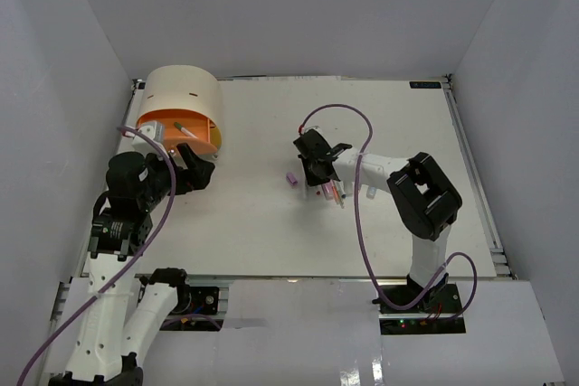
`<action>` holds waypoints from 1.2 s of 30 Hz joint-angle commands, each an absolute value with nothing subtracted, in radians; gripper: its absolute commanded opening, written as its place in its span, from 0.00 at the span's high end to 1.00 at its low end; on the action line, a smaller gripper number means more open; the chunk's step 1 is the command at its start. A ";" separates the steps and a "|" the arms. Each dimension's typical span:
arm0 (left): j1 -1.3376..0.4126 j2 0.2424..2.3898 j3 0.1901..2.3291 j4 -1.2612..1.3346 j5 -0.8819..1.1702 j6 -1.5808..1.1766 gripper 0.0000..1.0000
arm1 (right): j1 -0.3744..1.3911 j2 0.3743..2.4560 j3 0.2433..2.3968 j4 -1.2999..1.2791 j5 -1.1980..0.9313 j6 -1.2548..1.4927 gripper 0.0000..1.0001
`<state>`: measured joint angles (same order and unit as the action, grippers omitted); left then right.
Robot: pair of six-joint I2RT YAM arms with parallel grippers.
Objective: Sort the stationery into containers
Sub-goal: Pick up the pen from the center of the board, then place the pen in the storage box.
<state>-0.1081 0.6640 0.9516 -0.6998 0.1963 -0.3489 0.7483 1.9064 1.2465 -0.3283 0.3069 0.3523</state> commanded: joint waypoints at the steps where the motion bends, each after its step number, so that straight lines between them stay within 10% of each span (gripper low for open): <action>1: -0.112 0.689 1.000 -0.692 0.288 -0.429 0.02 | 0.750 1.792 1.240 -0.318 0.307 0.330 0.89; 11: -0.126 0.837 1.029 -0.513 0.503 -0.670 0.02 | 0.828 1.425 1.128 -0.178 0.216 0.316 0.89; 23: -0.538 1.107 1.180 -0.333 0.108 -0.770 0.04 | 0.868 1.180 0.954 0.074 0.020 0.342 0.87; 36: -0.831 1.341 1.284 -0.321 -0.176 -0.736 0.34 | 0.870 1.082 0.870 0.137 0.021 0.368 0.86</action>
<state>-0.8108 1.3457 1.2392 -0.3328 -0.0906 -0.7448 0.8661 1.1118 0.8783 0.0662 0.0219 0.3599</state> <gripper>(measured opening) 0.684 0.176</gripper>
